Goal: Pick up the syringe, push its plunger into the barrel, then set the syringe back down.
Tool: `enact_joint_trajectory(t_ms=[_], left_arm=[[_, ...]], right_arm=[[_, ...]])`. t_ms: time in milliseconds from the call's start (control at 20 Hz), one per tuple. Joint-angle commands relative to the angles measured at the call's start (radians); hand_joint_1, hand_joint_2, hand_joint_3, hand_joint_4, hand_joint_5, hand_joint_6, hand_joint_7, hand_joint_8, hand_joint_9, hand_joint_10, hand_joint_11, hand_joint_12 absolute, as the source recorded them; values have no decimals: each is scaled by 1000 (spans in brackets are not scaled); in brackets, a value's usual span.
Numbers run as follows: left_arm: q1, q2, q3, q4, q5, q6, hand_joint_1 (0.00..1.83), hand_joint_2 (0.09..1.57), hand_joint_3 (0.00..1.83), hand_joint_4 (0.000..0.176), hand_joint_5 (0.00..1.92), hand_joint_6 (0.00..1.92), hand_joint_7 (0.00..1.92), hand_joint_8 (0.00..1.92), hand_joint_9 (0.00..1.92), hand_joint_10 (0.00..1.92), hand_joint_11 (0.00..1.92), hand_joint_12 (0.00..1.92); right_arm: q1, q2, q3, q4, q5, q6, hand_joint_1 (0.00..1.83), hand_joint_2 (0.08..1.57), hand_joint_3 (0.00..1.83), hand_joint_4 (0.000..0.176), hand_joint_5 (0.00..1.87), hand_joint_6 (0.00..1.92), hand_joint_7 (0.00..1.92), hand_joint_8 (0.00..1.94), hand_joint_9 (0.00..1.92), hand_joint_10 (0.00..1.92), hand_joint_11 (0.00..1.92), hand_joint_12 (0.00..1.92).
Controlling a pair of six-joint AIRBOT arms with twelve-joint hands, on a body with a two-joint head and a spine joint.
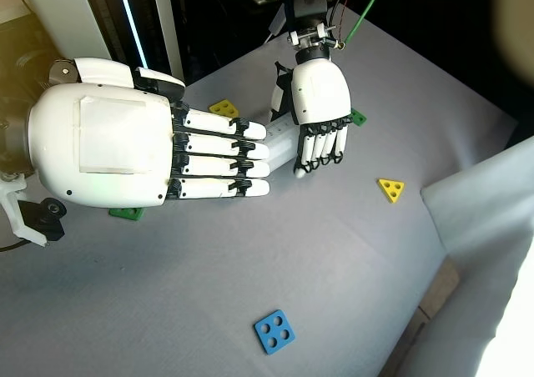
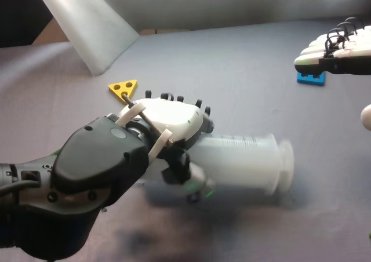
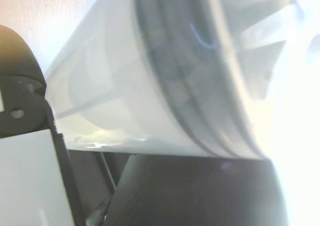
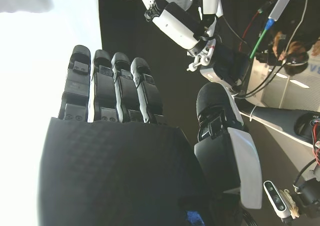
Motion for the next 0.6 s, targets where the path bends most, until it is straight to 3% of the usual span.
enact_joint_trajectory(t_ms=[0,200,350,450,550], left_arm=[[-6,-2,-3,58,-28,-3,604,1048,0,0,252,0,254,3,252,3,0,642],[-5,3,-3,62,-28,-3,442,969,0,0,133,0,131,0,134,0,0,438],[-8,23,-2,106,-4,-9,422,962,0,0,122,0,120,0,125,0,0,426],[-22,52,3,139,36,-33,182,786,0,0,15,0,16,0,20,2,0,197],[-47,92,4,179,83,-53,133,703,0,0,0,0,0,0,0,0,0,76]], right_arm=[[17,-2,3,65,65,2,0,1317,0,0,93,3,56,3,11,3,0,0],[18,-2,6,65,65,1,0,1311,0,0,88,0,54,0,14,3,0,0],[18,-2,6,65,65,0,0,1311,0,0,87,0,52,0,13,3,0,0],[18,-2,6,65,65,0,0,1302,0,0,93,3,54,1,17,4,0,0],[18,-2,6,65,65,0,0,1300,0,0,102,5,61,3,21,5,0,0]])
